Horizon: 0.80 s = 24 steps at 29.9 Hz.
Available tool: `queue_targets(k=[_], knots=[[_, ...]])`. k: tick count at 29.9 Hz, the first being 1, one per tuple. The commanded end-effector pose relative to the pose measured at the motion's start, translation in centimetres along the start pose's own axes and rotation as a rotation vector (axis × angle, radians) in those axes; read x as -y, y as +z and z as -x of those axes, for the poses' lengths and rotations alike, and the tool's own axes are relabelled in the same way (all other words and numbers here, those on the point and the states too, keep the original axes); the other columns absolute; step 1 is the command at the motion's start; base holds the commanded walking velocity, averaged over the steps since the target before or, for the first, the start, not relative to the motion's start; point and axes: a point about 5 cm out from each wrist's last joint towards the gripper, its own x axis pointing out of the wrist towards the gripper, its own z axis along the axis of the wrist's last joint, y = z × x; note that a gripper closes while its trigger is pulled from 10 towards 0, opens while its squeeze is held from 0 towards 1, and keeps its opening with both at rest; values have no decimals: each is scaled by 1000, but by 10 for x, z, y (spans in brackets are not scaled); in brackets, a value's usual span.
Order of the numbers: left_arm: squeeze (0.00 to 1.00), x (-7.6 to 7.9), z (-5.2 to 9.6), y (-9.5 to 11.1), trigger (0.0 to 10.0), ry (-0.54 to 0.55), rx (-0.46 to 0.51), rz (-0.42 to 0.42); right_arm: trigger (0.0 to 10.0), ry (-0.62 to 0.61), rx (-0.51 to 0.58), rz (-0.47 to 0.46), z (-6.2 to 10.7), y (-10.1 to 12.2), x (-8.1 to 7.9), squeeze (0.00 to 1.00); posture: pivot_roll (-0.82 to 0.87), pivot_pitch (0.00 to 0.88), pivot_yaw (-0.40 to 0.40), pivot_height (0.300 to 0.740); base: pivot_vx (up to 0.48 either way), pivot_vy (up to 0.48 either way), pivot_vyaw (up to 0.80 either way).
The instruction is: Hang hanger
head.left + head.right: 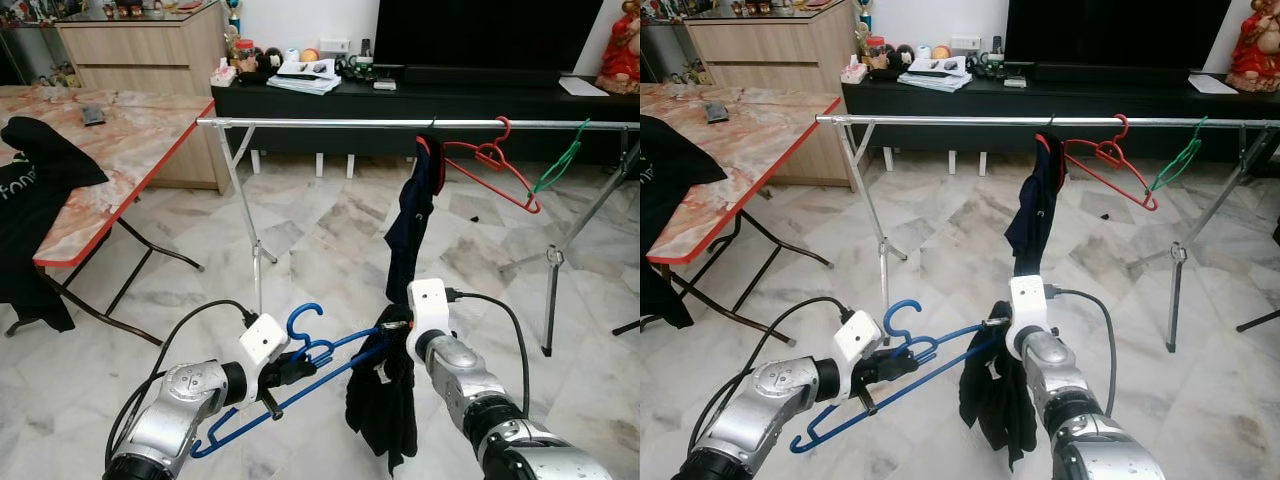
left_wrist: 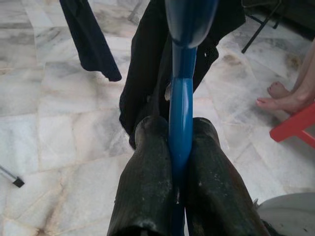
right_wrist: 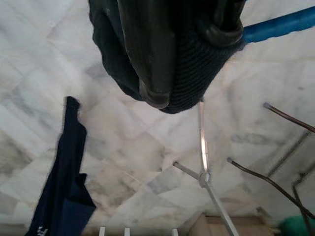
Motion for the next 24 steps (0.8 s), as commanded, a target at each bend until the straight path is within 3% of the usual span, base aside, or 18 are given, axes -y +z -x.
queue_targets(k=[1,6,8,15,21,24], knots=[[0,-4,3,2,10000,20,20,9,10000,19,29,-24,-1,6,-2,0,84,0,-9,740,0,0,0],[0,-2,1,3,10000,14,26,16,10000,40,13,-25,1,2,-1,0,83,1,-11,740,0,0,0],[0,-12,1,0,10000,107,-21,-33,10000,24,21,-63,2,0,2,0,81,7,-12,740,0,0,0],[0,-17,1,-6,10000,166,-75,-57,10000,-34,32,-76,5,-4,11,0,81,10,-13,740,0,0,0],[0,-19,1,-5,10000,185,-61,-54,10000,-55,24,-76,7,-7,18,0,81,11,-13,740,0,0,0],[0,-16,-1,1,10000,151,-13,-32,10000,1,13,-52,7,-6,16,0,83,12,-15,740,0,0,0]])
